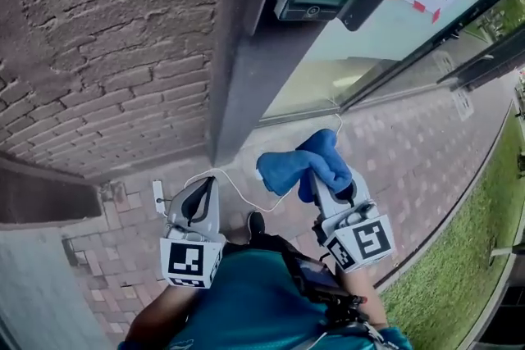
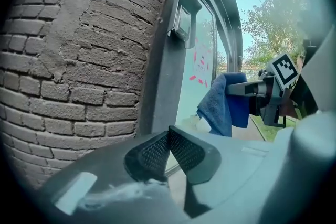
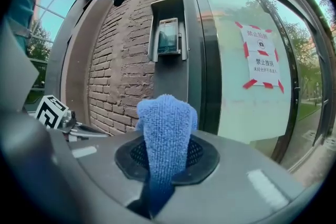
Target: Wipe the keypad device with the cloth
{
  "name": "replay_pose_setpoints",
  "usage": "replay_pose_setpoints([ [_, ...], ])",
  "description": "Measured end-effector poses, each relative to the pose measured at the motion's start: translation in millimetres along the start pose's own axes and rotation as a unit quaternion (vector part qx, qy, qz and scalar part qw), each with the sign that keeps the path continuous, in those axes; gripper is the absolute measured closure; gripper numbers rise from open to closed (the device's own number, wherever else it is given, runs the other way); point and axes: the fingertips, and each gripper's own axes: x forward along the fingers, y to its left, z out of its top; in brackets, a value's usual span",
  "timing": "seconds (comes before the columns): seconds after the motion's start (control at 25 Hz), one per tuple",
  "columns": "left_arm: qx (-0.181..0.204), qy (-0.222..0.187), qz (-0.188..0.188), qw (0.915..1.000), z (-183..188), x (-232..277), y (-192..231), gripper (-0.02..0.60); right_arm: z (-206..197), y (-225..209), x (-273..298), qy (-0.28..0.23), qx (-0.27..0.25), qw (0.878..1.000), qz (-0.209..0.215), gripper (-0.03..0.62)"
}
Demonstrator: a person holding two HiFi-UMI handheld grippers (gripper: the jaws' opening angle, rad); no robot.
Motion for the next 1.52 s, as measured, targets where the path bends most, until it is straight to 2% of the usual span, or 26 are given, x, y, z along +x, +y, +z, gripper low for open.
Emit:
replay_pose_setpoints([
  [0.2,-0.002,-0.020,0.013,0.9997,9.7,-11.2,-9.0,0.588,-5.9,-5.1,-22.2,-0.005,-0.002,1.000,0.009,0.549],
  [0.36,0.001,-0.030,0.025,0.9992,14.7,-19.7,-40.8,0.588,-11.0,-20.6,-47.4,-0.022,0.000,1.000,0.017,0.549],
  [0.52,0.011,-0.008,0.029,0.9995,-4.2,-25.2,-88.9,0.588,-23.1,-30.3,-82.1,-0.032,-0.011,0.999,0.041,0.549],
  [0.68,0.013,0.009,0.035,0.9992,-25.7,-36.5,-142.1,0.588,-44.1,-50.1,-119.5,-0.039,0.007,0.997,0.063,0.549],
  [0.96,-0.003,0.029,0.081,0.9963,-52.3,-73.2,-202.4,0.588,-78.5,-75.3,-178.8,-0.041,0.038,0.995,0.086,0.549],
  [1.16,0.009,0.035,0.095,0.9948,-58.4,-96.7,-224.2,0.588,-86.9,-71.9,-206.6,-0.048,0.042,0.993,0.096,0.549],
  [1.52,0.039,0.001,0.102,0.9940,-47.7,-134.1,-237.3,0.588,-81.9,-34.5,-246.7,-0.066,0.007,0.993,0.099,0.549],
])
